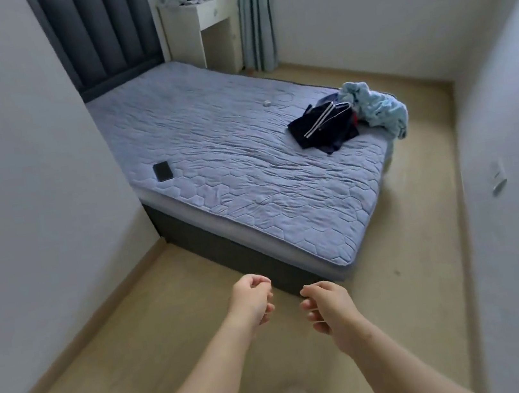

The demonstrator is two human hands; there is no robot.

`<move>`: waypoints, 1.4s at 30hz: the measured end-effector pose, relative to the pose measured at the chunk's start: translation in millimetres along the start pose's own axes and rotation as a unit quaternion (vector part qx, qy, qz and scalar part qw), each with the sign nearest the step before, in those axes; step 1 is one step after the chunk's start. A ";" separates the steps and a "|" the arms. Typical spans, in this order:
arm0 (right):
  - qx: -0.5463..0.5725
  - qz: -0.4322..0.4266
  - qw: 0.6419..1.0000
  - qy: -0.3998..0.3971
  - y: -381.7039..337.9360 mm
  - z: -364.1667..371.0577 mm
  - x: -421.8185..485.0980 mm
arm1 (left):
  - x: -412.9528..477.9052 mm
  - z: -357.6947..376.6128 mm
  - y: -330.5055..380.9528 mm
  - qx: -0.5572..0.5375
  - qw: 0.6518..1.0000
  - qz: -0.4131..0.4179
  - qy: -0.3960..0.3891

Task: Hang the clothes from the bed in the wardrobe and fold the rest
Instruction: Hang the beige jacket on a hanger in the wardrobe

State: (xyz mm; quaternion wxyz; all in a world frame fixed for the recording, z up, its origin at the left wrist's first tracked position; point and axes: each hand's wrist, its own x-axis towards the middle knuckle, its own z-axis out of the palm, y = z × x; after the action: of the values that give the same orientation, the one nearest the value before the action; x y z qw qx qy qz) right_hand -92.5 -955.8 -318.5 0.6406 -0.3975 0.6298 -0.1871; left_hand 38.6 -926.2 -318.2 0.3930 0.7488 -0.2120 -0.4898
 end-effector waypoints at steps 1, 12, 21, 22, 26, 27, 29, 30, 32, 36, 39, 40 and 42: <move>0.008 0.007 1.000 0.007 -14.9 -13.5 17.8 | 19.8 17.5 18.5 0.009 1.000 0.002 -0.012; 0.142 0.039 0.985 0.088 -110.9 -173.2 152.1 | 135.7 199.0 163.5 0.106 0.986 0.017 -0.127; 0.119 0.028 0.990 0.074 -197.6 -331.3 271.8 | 211.2 365.4 261.6 0.078 0.993 0.010 -0.092; 0.116 0.025 0.990 0.070 -208.8 -346.8 282.7 | 218.4 380.6 272.9 0.071 0.994 0.009 -0.088; 0.095 0.025 0.993 0.059 -248.6 -395.1 335.7 | 257.8 430.7 317.0 0.049 0.996 0.005 -0.078; 0.090 0.028 0.994 0.053 -256.5 -402.4 349.1 | 269.4 439.1 324.5 0.046 0.996 0.002 -0.074; 0.078 0.037 0.995 0.040 -271.7 -415.2 376.5 | 293.1 452.8 338.4 0.037 0.997 -0.006 -0.063; 0.071 0.040 0.996 0.032 -280.8 -421.6 392.3 | 307.4 459.8 345.7 0.031 0.998 -0.011 -0.057; 0.059 0.047 0.997 0.025 -301.8 -432.3 428.6 | 340.5 473.1 362.0 0.017 0.999 -0.015 -0.041; 0.037 0.034 0.999 0.020 -364.7 -451.9 509.5 | 423.6 501.4 411.3 0.003 1.000 -0.009 -0.014; 0.029 0.044 0.999 0.008 -412.9 -464.4 559.8 | 475.2 518.9 456.2 0.007 1.000 -0.022 -0.010; 0.025 0.047 0.999 -0.002 -431.3 -469.5 581.7 | 496.0 527.1 472.3 0.003 1.000 -0.024 -0.008; 0.022 0.046 0.999 -0.006 -455.0 -475.4 611.4 | 521.3 534.2 494.0 0.011 1.000 -0.020 -0.003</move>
State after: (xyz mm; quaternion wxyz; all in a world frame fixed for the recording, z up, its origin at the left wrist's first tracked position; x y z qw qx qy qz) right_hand -344.4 -1817.9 -330.0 0.6607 -0.3550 0.6395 -0.1689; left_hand -184.7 -1792.8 -333.2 0.3739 0.7560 -0.2035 -0.4972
